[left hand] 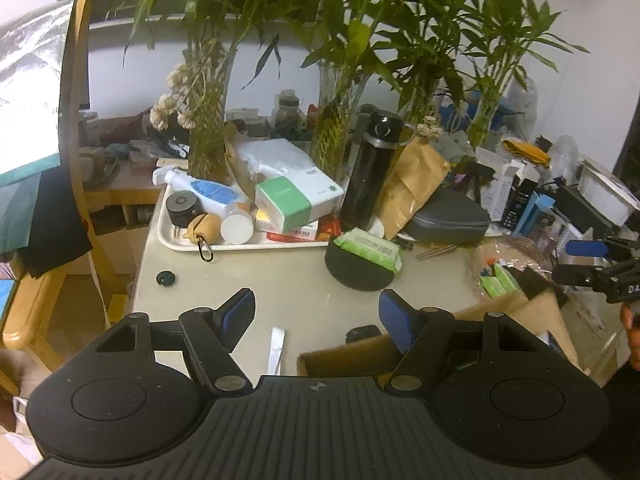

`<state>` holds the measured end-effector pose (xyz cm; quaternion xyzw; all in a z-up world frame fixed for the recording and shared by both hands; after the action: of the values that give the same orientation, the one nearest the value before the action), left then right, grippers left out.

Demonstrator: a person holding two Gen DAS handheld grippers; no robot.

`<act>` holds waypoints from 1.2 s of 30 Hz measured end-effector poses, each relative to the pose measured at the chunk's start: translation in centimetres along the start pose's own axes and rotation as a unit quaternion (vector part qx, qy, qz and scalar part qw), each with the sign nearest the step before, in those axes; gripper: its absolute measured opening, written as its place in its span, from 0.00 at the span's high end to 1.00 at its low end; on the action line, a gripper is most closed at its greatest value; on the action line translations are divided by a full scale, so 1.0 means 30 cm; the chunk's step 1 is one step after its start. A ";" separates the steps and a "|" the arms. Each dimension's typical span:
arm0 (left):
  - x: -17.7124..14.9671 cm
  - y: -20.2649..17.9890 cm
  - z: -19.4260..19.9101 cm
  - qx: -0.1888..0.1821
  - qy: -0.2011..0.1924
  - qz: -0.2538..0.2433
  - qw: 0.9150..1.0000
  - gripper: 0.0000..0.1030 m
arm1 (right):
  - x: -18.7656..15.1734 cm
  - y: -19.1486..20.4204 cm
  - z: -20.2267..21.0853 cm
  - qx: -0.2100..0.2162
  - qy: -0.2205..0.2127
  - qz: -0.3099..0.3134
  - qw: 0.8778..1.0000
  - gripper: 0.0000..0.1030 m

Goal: Organize soft objects
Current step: 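Withdraw the left tool from the box back toward the table, then grasp the green-and-white wet wipes packet with the right gripper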

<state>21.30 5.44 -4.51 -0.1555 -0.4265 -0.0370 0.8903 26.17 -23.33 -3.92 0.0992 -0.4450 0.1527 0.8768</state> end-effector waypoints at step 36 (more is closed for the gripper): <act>-0.012 0.137 -0.173 0.009 0.021 0.033 0.999 0.34 | 0.060 0.005 -0.602 0.038 0.033 0.078 0.996 0.01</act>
<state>25.77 7.71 -8.84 -0.1610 -0.4024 -0.0069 0.9012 40.67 -17.27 -13.00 0.0923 -0.4165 0.2410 0.8717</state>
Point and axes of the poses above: each gripper's, at about its wrist camera, not at the fingertips, and z roughly against the way its jaws point, y to its left, x to its top, the point moved 9 cm from there along -z, roughly the way its jaws point, and after that the axes turned 8 degrees about -x, right-handed, at the moved point
